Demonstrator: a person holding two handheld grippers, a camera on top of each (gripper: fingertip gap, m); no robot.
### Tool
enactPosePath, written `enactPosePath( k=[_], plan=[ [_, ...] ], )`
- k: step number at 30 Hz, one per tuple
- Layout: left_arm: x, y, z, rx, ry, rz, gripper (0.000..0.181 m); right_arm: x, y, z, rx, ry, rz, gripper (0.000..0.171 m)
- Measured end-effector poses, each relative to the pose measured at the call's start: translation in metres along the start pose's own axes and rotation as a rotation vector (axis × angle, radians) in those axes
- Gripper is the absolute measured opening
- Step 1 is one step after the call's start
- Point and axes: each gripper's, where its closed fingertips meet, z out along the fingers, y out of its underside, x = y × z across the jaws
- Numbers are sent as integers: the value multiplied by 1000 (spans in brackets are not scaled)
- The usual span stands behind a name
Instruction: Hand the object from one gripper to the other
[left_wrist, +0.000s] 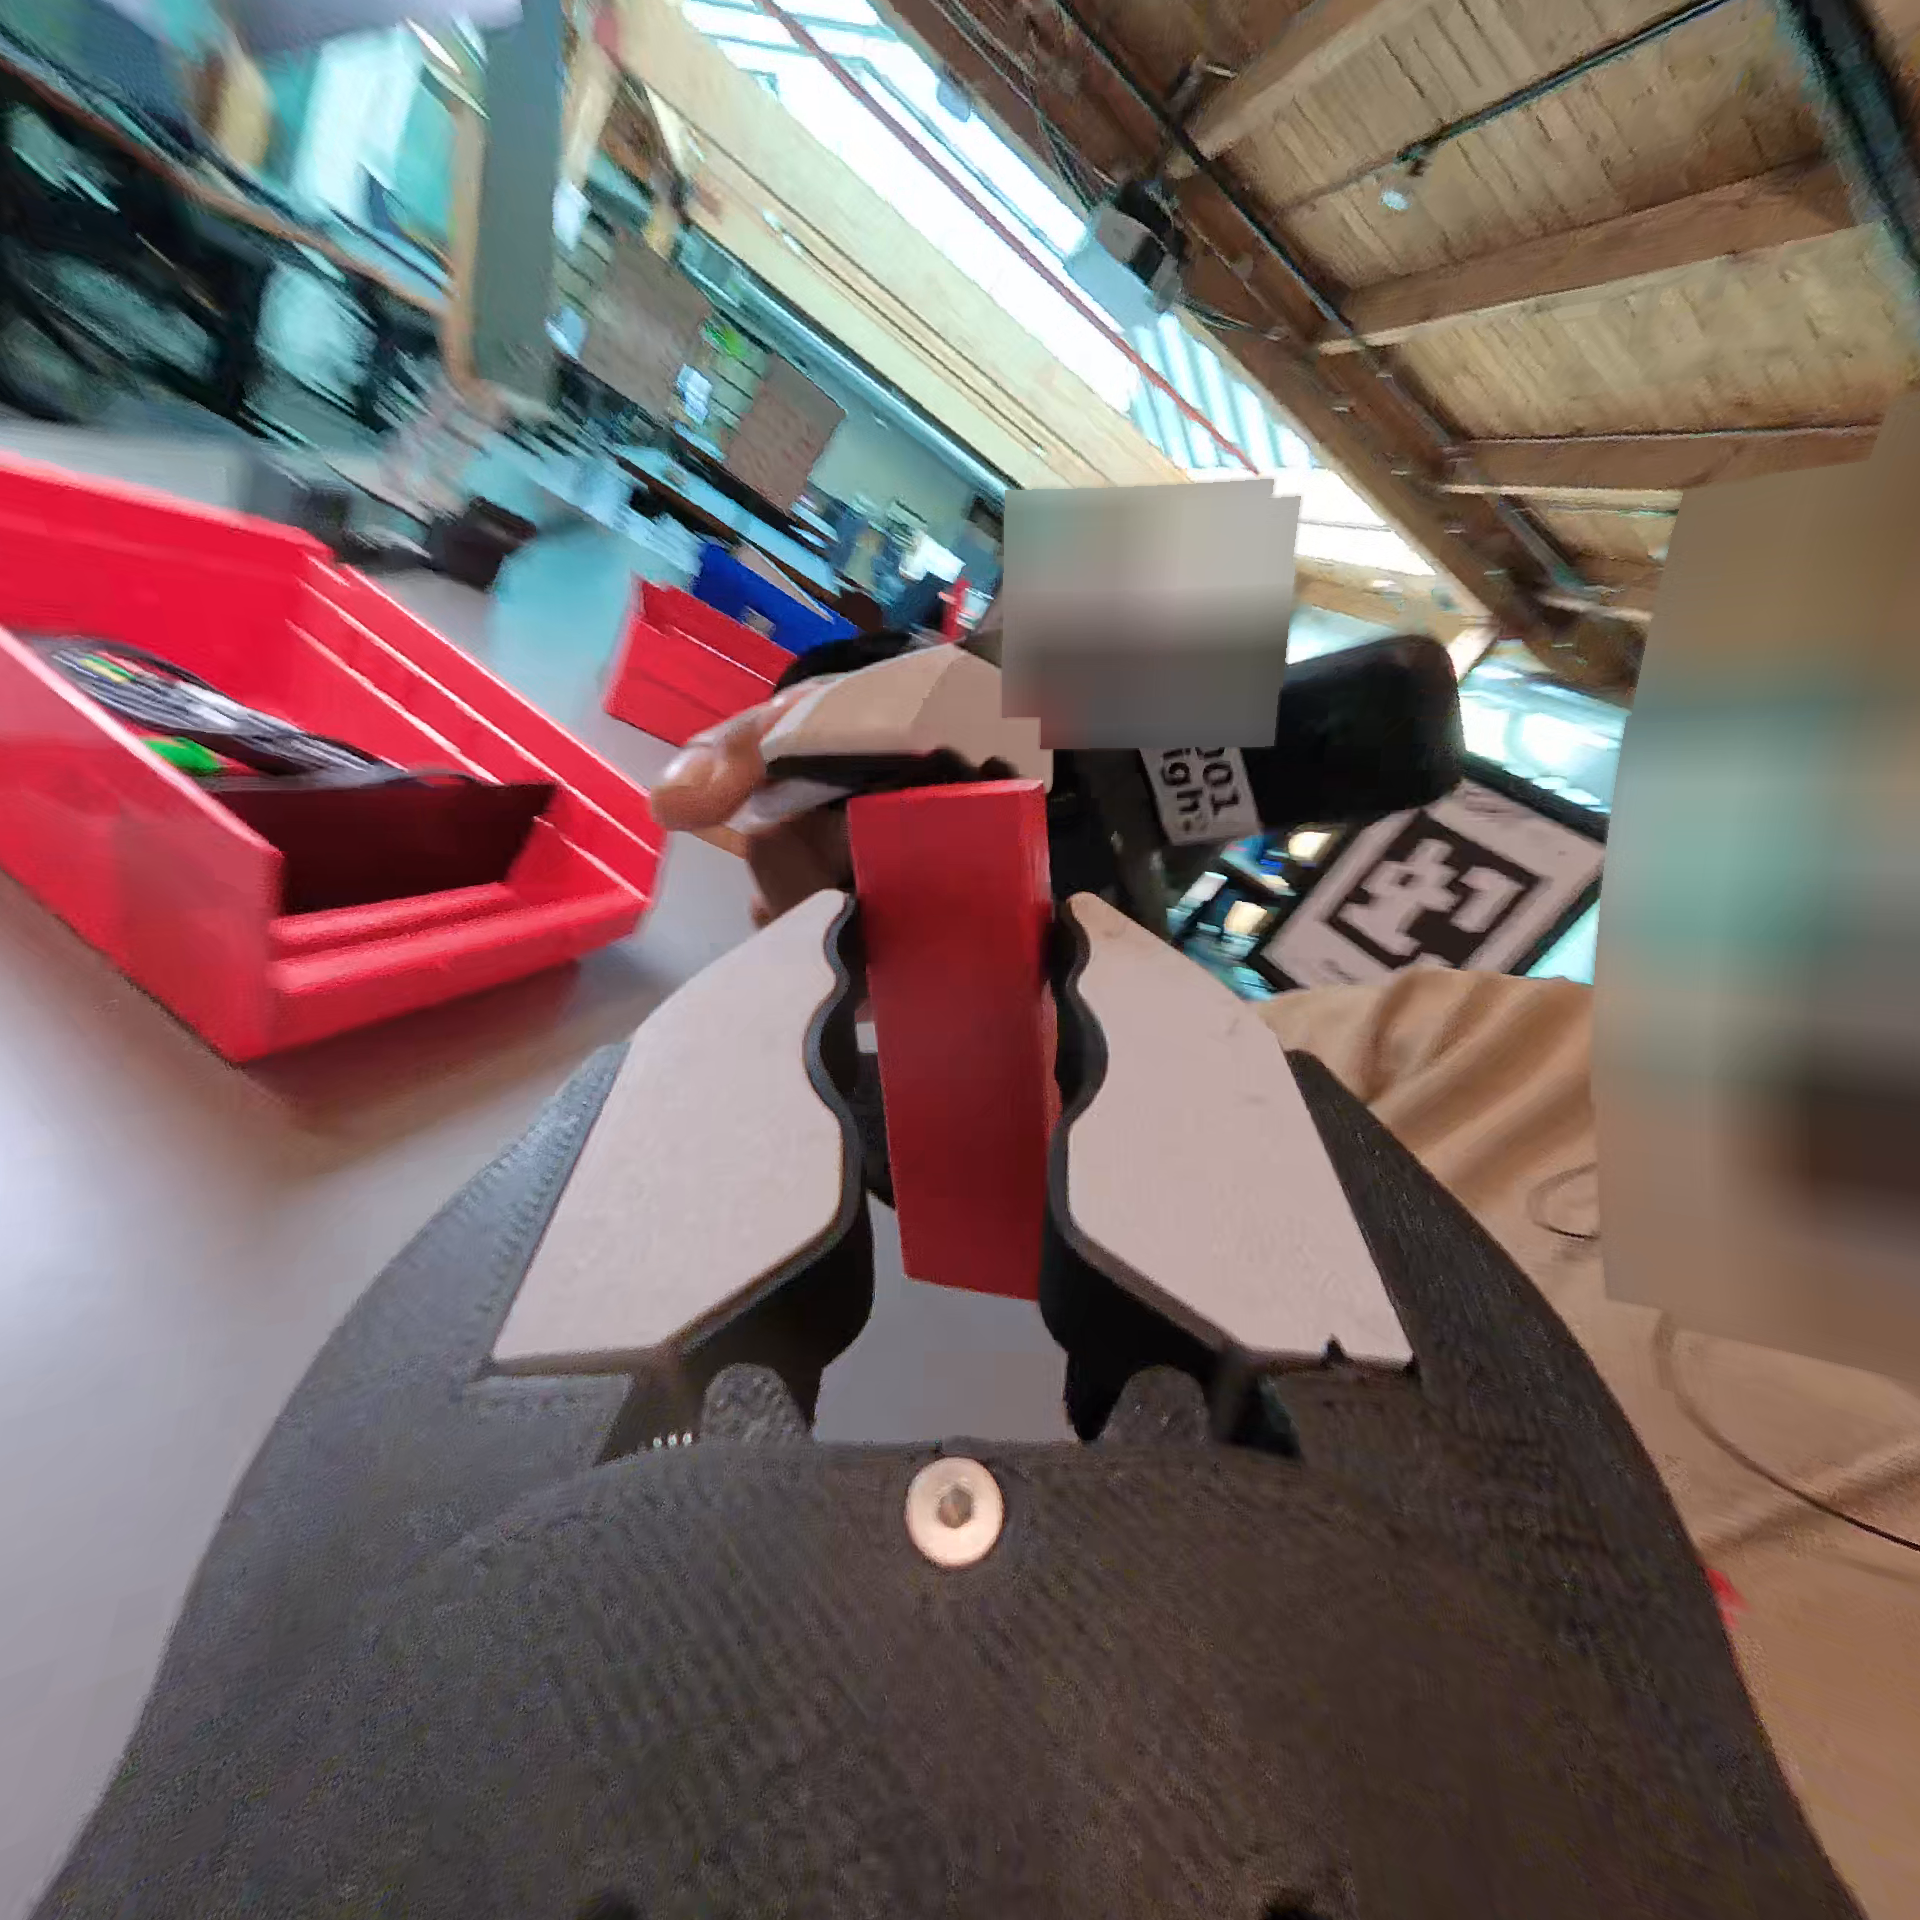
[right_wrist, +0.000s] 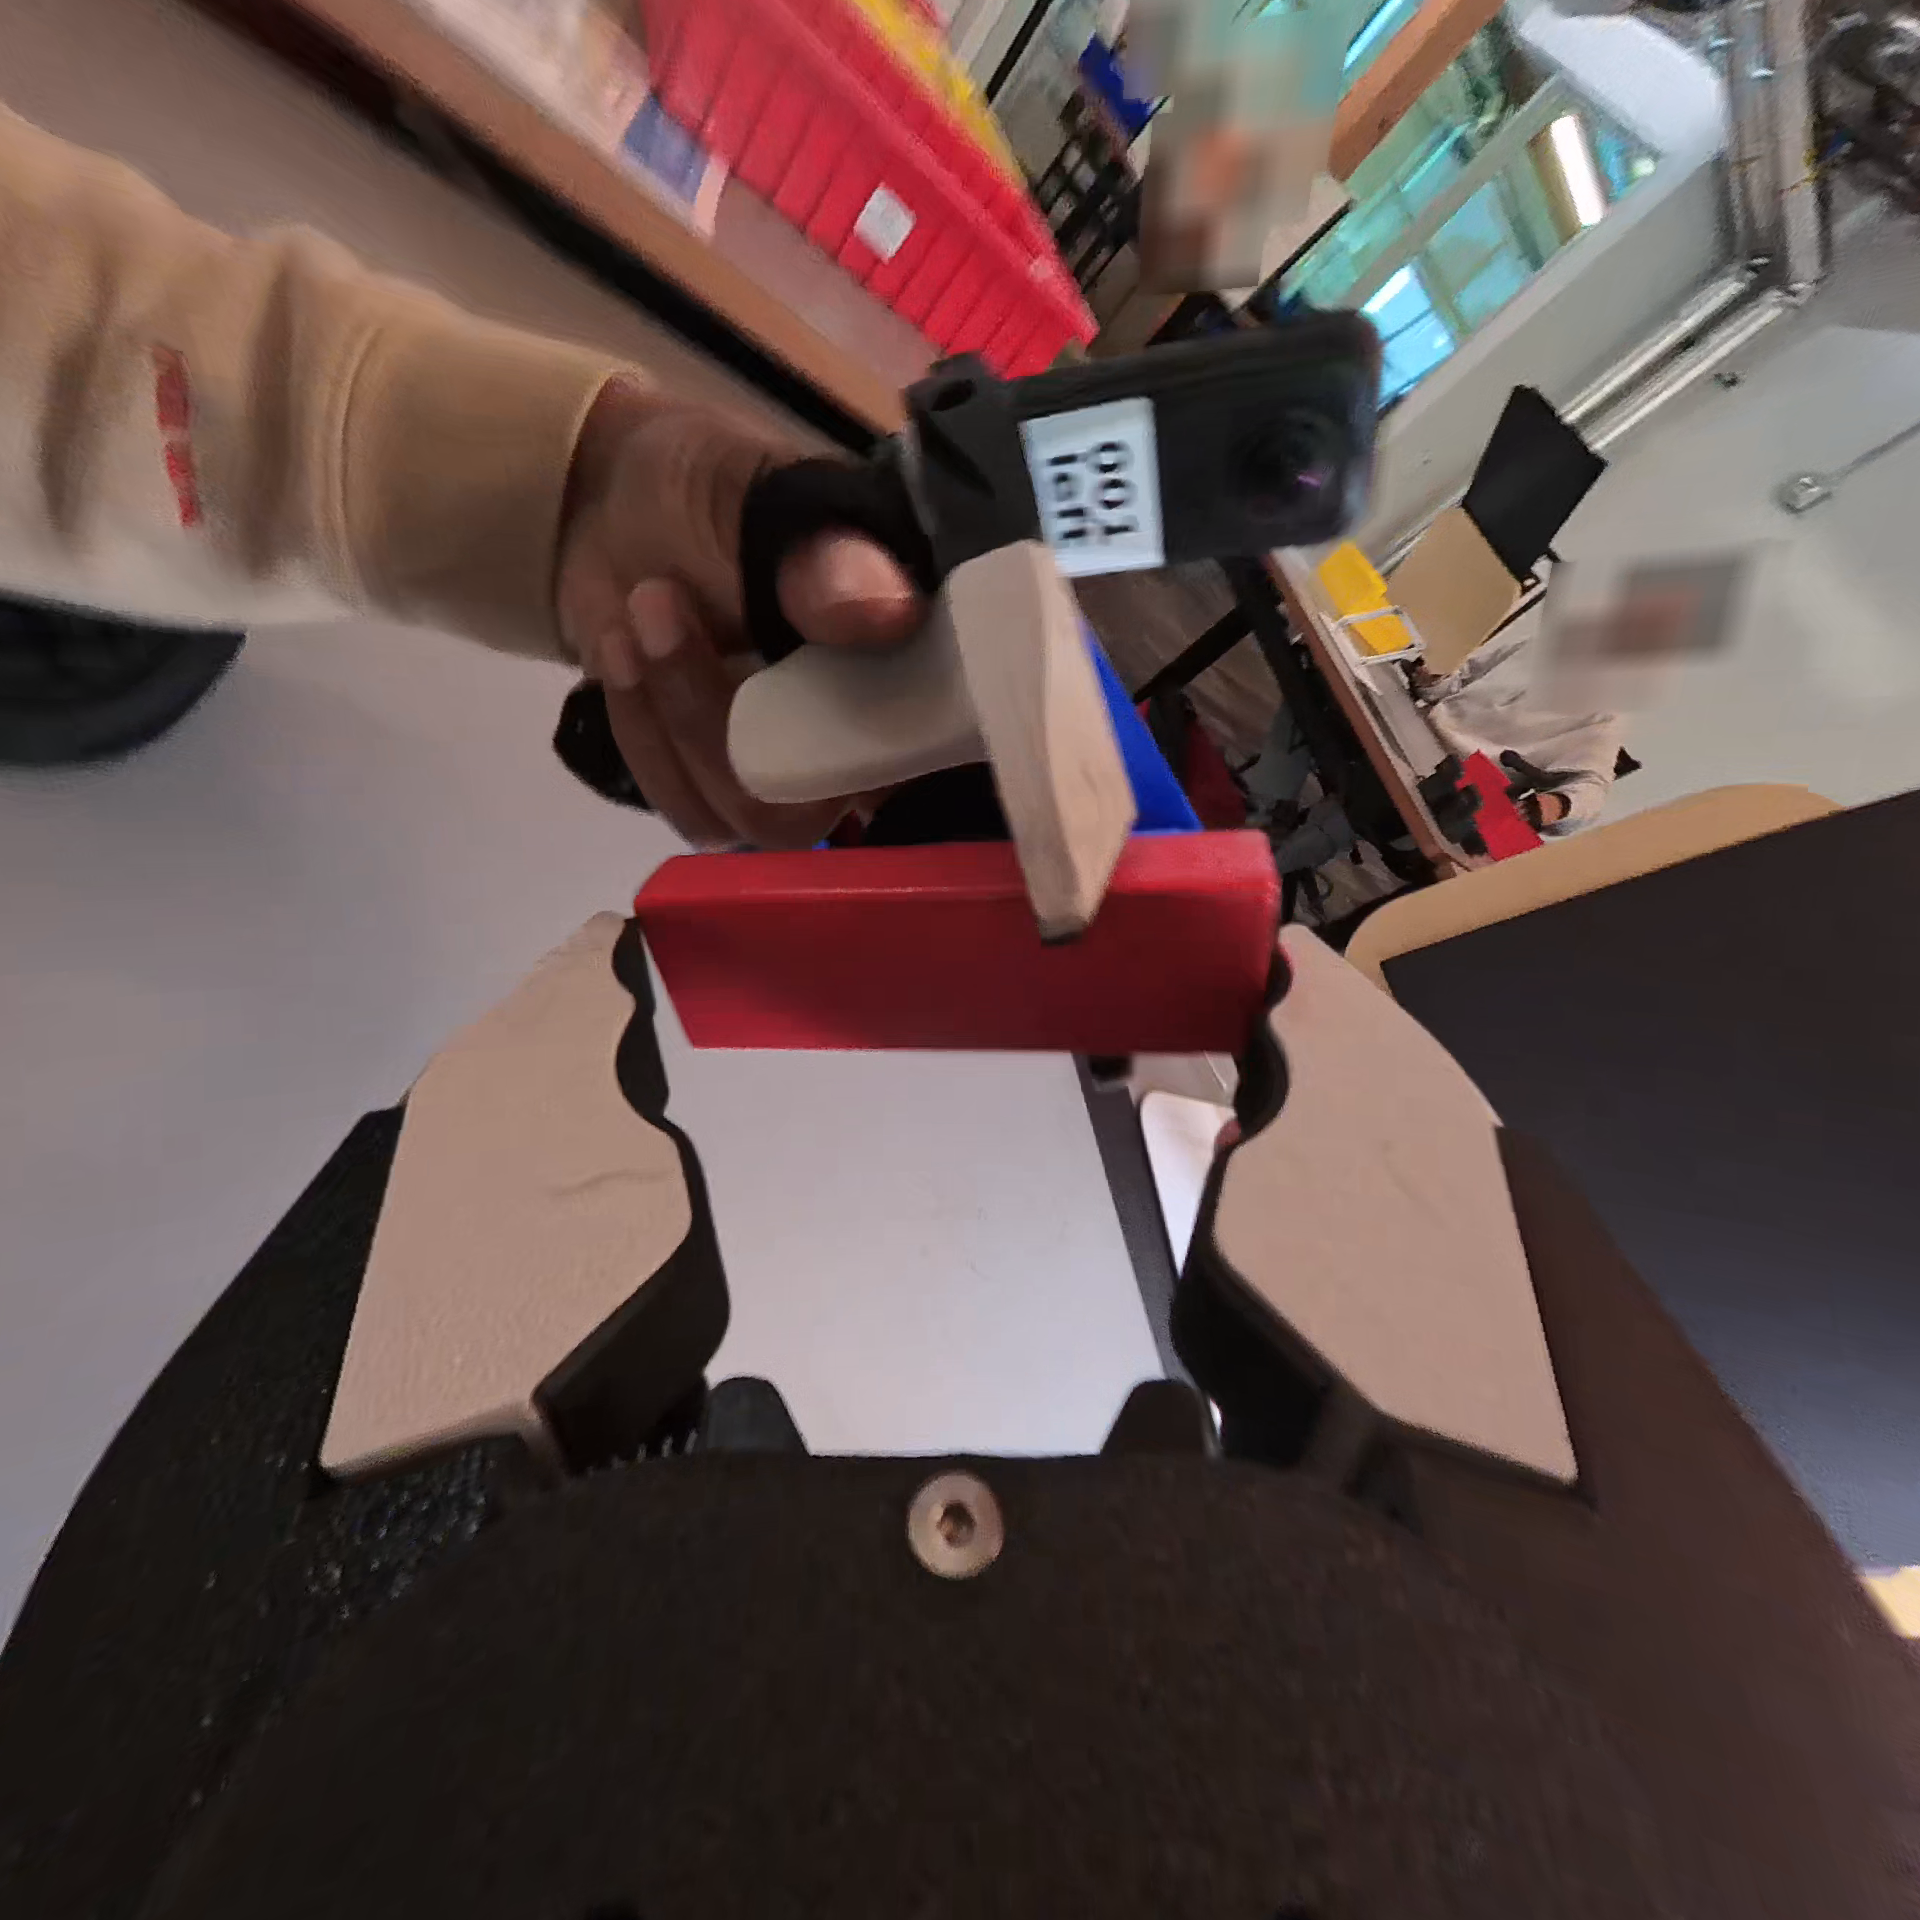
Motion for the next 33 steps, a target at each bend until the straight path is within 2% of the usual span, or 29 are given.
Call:
enactPosePath(
  k=[4, 7, 9, 12, 14, 17, 20, 24, 28, 33],
  plan=[
    [-6, -24, -19, 89, -209, 237, 35, 29, -17, -24, 220, -40, 350, 100],
    [2, -32, -17, 123, -259, 375, 35, 38, -15, -31, 298, -104, 546, 76],
    [3, -32, -12, 135, -285, 425, 35, 30, -11, -23, 290, -172, 612, 72],
    [2, -28, -3, 123, -307, 458, 35, 17, -14, -11, 298, -222, 632, 68],
    [2, -25, 1, 116, -311, 476, 35, 16, -16, -7, 313, -224, 667, 54],
    [10, -22, 5, 108, -259, 483, 35, 11, -22, -12, 359, -286, 670, 46],
    [22, -19, 3, 76, -200, 481, 44, 8, -27, -21, 387, -343, 651, 36],
    [25, -15, -4, 40, -154, 445, 45, 16, -25, -33, 400, -321, 612, 35],
    [15, 13, 3, -112, -112, 418, 50, 25, -38, -47, 503, -308, 625, 35],
    [15, 18, 18, -94, -81, 421, 33, 19, -39, -42, 504, -328, 628, 35]
  ],
)
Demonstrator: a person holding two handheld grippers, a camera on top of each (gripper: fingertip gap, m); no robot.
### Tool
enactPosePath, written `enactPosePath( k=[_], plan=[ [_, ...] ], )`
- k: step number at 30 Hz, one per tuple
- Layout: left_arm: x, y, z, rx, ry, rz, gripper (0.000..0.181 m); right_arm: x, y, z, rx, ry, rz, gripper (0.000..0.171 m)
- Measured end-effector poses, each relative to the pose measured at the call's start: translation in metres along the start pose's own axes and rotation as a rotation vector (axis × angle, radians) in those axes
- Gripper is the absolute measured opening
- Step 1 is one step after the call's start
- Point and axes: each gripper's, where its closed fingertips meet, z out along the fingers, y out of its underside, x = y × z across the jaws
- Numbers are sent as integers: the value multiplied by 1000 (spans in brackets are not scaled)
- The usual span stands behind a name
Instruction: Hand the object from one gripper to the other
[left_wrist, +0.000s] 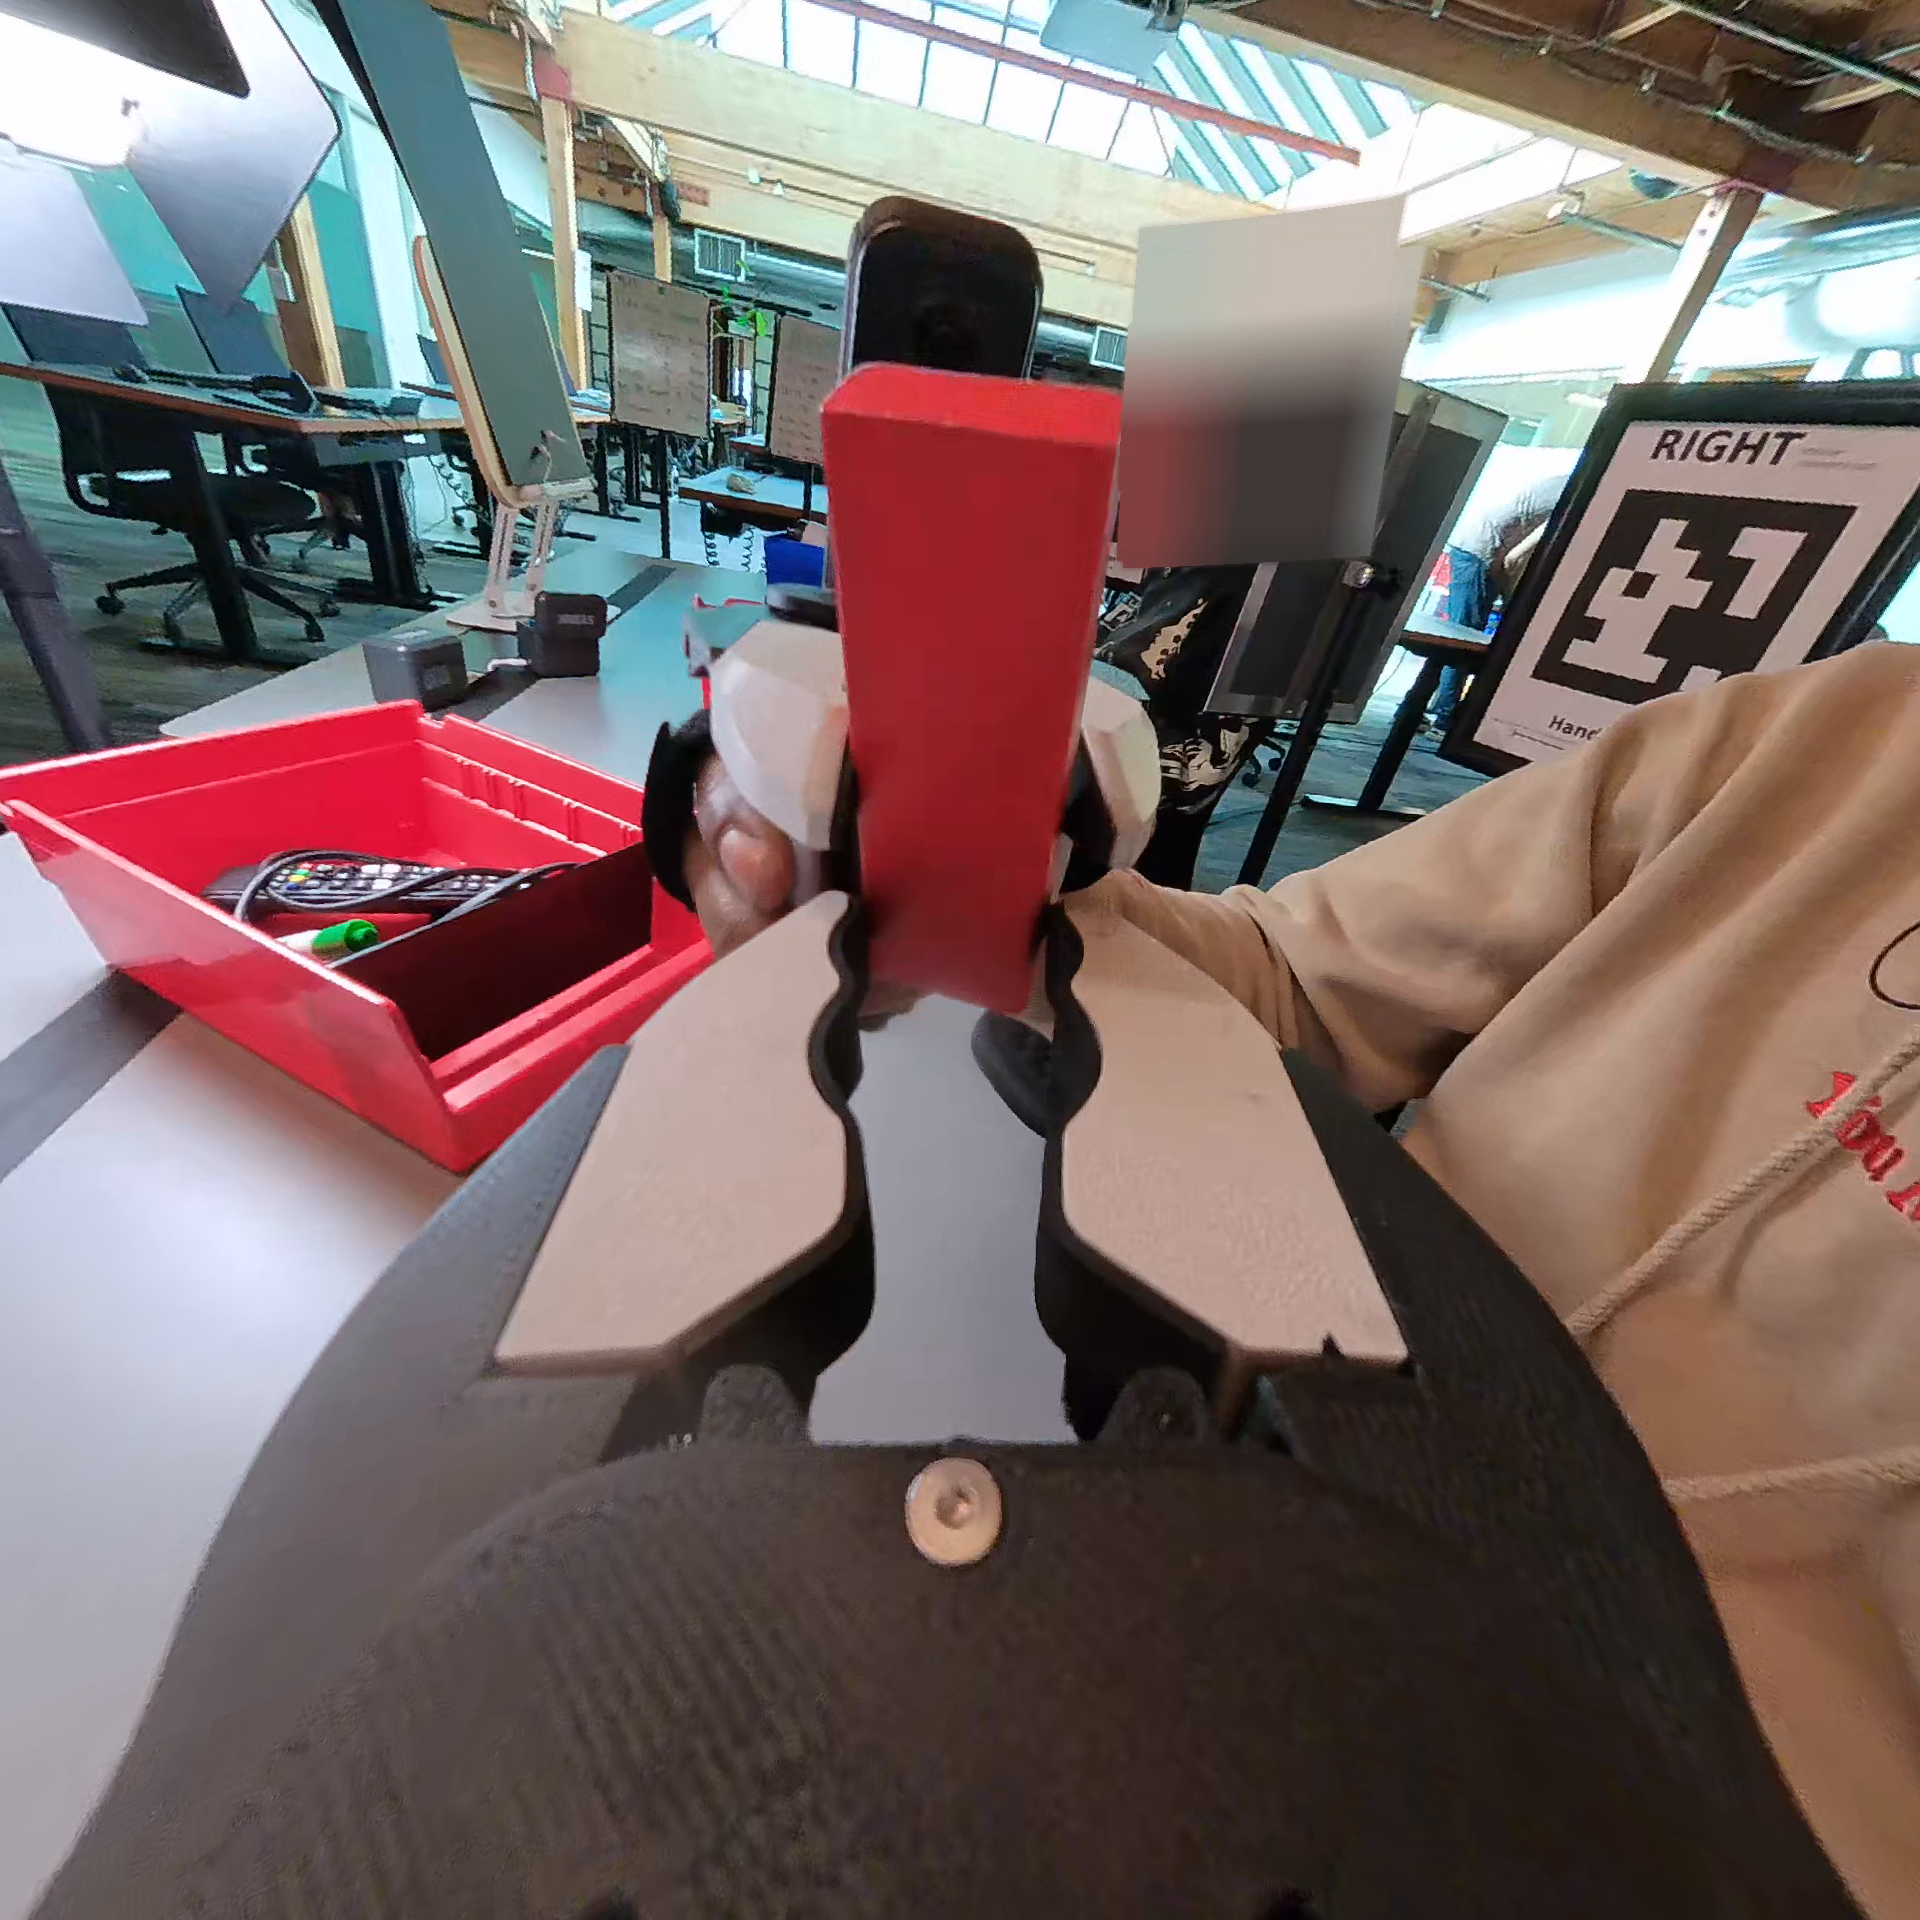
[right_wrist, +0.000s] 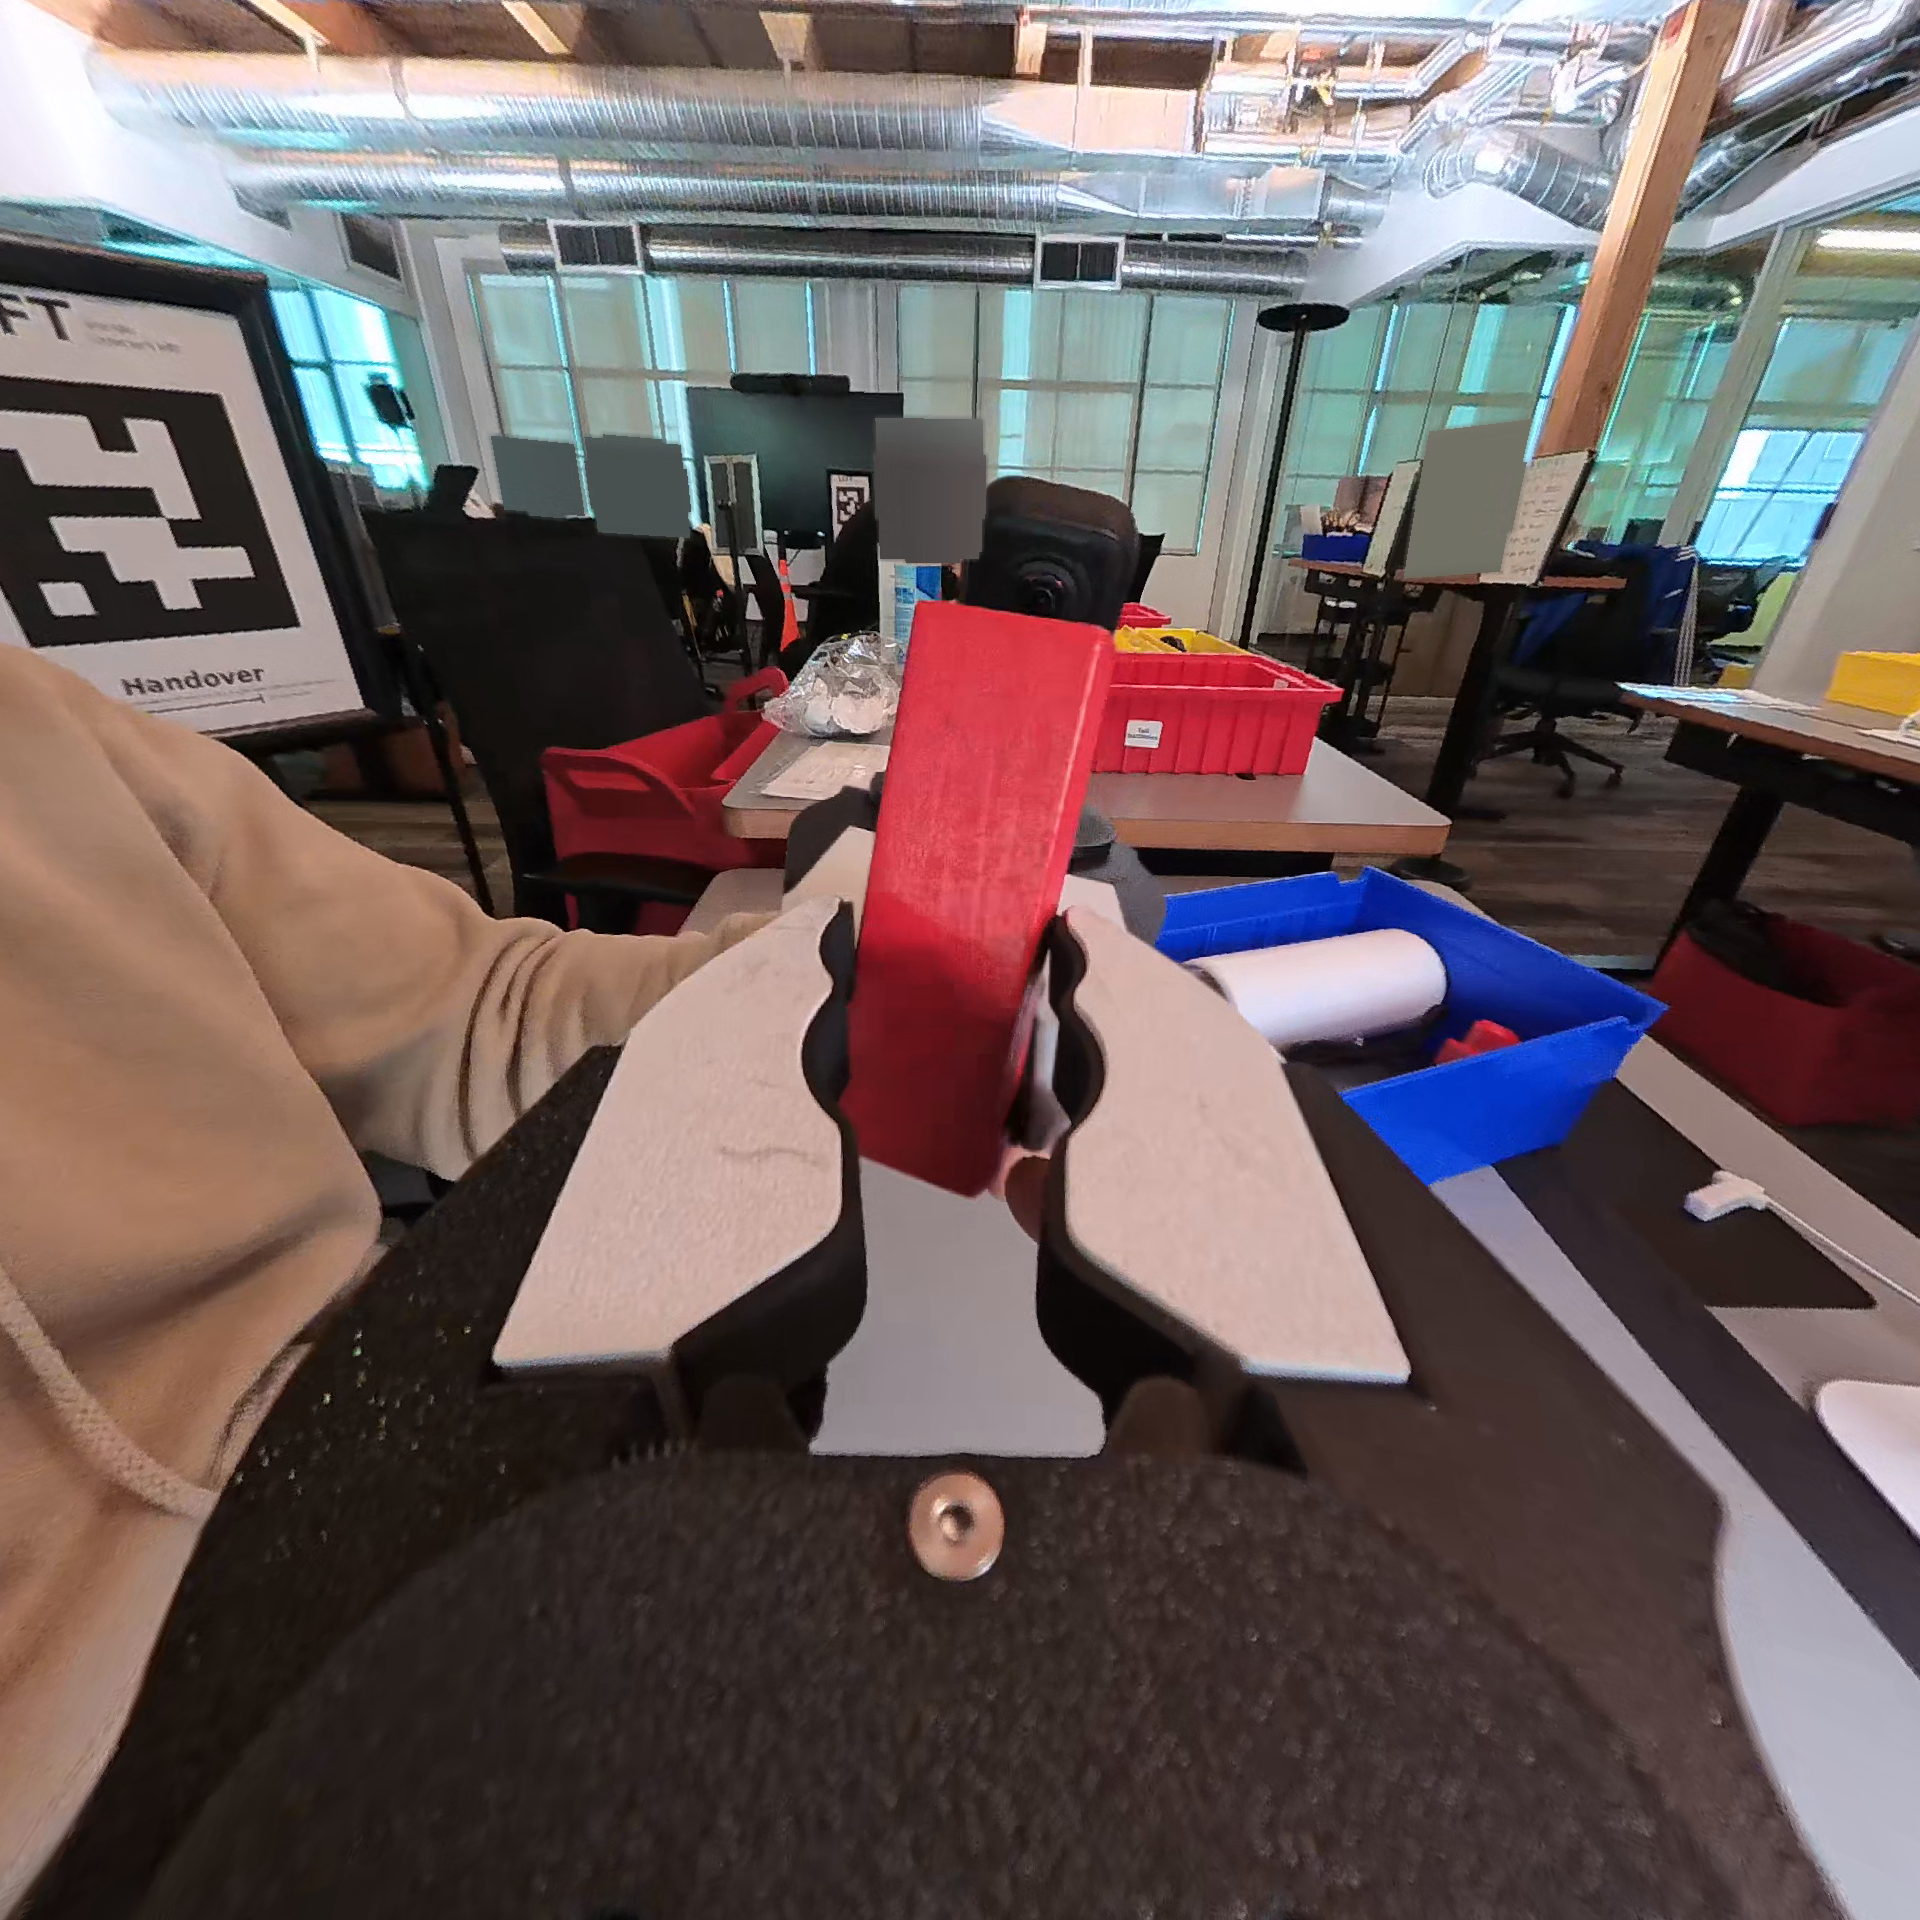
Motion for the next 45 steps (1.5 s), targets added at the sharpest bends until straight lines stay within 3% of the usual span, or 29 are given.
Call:
enactPosePath(
  k=[5, 8, 11, 15, 18, 22, 25, 27, 32, 36, 38, 41, 45],
  plan=[
    [-4, -8, -7, 39, -18, 9, 33, 9, -8, -4, 63, 54, 15, 39],
    [22, -5, -14, 30, 204, -56, 33, 3, -11, -8, 85, -14, 47, 43],
    [50, 7, -19, -15, 444, -123, 33, -21, -1, -7, 57, -198, 87, 43],
    [63, 22, -15, -83, 539, -130, 33, -51, 25, 5, -75, -355, 81, 40],
    [53, 18, -17, -42, 504, -138, 33, -57, 25, 7, -87, -371, 67, 24],
    [4, 2, -21, 55, 162, -73, 30, -15, 12, -5, -58, -127, 17, 16],
    [-19, 9, -16, -38, -79, 71, 33, 7, 13, -12, -96, 4, 4, 16],
    [-21, 10, -8, -66, -138, 123, 24, 10, 17, -10, -119, 28, 9, 16],
    [-21, 10, 2, -40, -145, 128, 17, 12, 21, -9, -147, 38, 27, 16],
    [-18, 19, 11, -38, -68, 35, 17, 12, 7, -18, -86, 39, 10, 33],
    [-17, 22, 13, -36, -42, 3, 17, 12, 9, -19, -103, 47, -12, 18],
    [-16, 19, 8, -33, -50, 30, 26, 11, 12, -19, -128, 41, -12, 17],
    [-12, -15, -17, 105, -59, 34, 34, 13, 18, -20, -148, 36, -8, 16]
  ],
)
